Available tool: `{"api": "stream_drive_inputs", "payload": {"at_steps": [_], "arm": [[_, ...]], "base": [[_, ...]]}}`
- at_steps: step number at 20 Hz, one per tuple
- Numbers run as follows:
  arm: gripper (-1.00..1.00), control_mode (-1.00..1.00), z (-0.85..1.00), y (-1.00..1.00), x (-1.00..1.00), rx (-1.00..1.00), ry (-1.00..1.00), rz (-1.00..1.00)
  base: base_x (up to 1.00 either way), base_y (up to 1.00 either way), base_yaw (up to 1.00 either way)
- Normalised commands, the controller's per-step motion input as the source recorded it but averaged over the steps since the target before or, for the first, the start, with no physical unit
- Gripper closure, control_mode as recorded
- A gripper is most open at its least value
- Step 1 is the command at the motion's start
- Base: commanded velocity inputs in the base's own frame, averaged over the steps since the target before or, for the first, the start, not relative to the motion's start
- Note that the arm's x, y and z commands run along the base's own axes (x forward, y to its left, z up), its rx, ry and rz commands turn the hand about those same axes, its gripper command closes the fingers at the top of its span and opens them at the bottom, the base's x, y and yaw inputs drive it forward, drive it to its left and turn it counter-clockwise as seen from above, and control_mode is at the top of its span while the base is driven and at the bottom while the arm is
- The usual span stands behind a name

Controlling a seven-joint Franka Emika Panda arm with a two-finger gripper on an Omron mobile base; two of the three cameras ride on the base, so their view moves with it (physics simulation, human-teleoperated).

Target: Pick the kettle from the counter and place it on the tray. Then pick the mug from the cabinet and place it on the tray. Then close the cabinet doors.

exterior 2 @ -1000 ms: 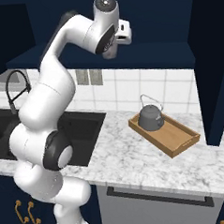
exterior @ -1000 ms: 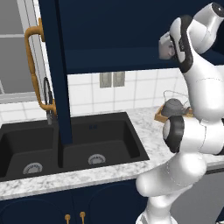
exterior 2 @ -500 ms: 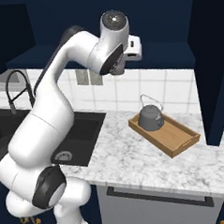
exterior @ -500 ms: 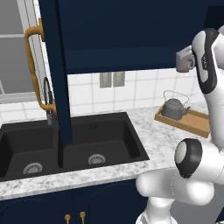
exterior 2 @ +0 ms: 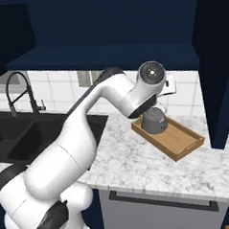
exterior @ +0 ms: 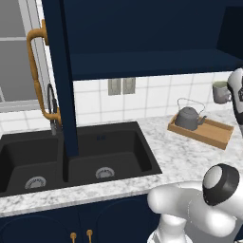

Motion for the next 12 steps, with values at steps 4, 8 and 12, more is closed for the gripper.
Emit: {"api": "stream_drive_inputs", "payload": {"at_steps": [4, 8, 12], "arm": [[1.0, -1.0, -0.93, -0.68, 0.04, -0.12, 0.03, 0.05], [1.0, -1.0, -0.82, -0.54, 0.19, -0.11, 0.01, 0.08], [1.0, -1.0, -0.64, -0.29, 0.25, -0.05, 0.0, 0.08]], "base": [[0.0, 0.0, 0.0], [0.0, 0.0, 0.0], [0.0, 0.0, 0.0]]}}
